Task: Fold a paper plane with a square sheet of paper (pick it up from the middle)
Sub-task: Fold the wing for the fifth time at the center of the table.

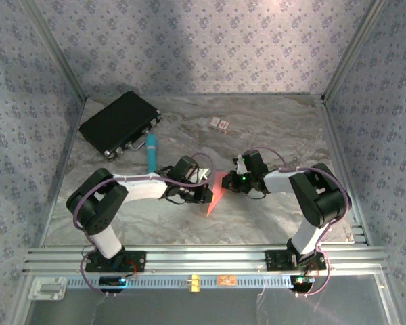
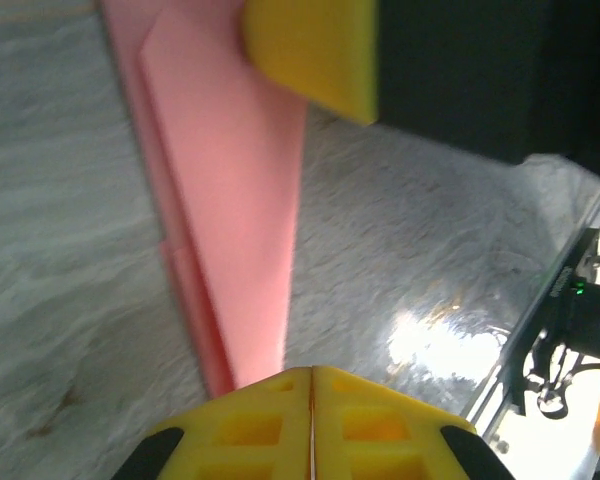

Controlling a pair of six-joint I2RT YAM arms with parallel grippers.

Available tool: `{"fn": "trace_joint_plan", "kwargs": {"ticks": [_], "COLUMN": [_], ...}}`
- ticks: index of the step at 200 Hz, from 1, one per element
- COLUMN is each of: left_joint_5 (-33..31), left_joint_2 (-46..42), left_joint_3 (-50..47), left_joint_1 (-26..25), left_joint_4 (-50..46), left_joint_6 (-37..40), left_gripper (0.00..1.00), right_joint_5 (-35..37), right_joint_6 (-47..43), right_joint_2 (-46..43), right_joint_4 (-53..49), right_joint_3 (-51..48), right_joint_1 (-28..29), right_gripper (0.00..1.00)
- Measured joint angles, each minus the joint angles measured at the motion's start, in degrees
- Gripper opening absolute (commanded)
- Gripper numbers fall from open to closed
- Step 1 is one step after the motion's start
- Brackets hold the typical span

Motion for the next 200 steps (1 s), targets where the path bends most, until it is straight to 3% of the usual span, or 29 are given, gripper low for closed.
{"fn": "trace_joint_plan", "kwargs": {"ticks": [48, 105, 173, 200], "left_joint_5": [1.5, 0.4, 0.0, -2.0], "left_joint_2": [4.8, 9.4, 6.8, 2.1], "left_joint_3": [4.9, 6.2, 4.5, 2.6], "left_joint_1": [-1.6, -2.4, -2.3, -2.1], "left_joint_4": [2.0, -2.2, -3.0, -2.9], "left_joint_6": [0.1, 1.9, 2.6, 2.2], "left_gripper": [0.11, 0.11, 0.15, 0.16], "right_joint_5": [0.0, 0.1, -0.1, -0.8], "right_joint_6": [0.0, 0.0, 0.0, 0.0], "right_joint_2": [0.0, 0.0, 0.0, -0.2], "right_joint_4": [0.0, 0.2, 0.5, 0.7], "right_joint_3": [0.0, -0.1, -0.2, -0.2], "right_joint_1": [0.0, 0.0, 0.0, 0.0], "right_gripper": [0.1, 0.1, 0.11, 0.15]}}
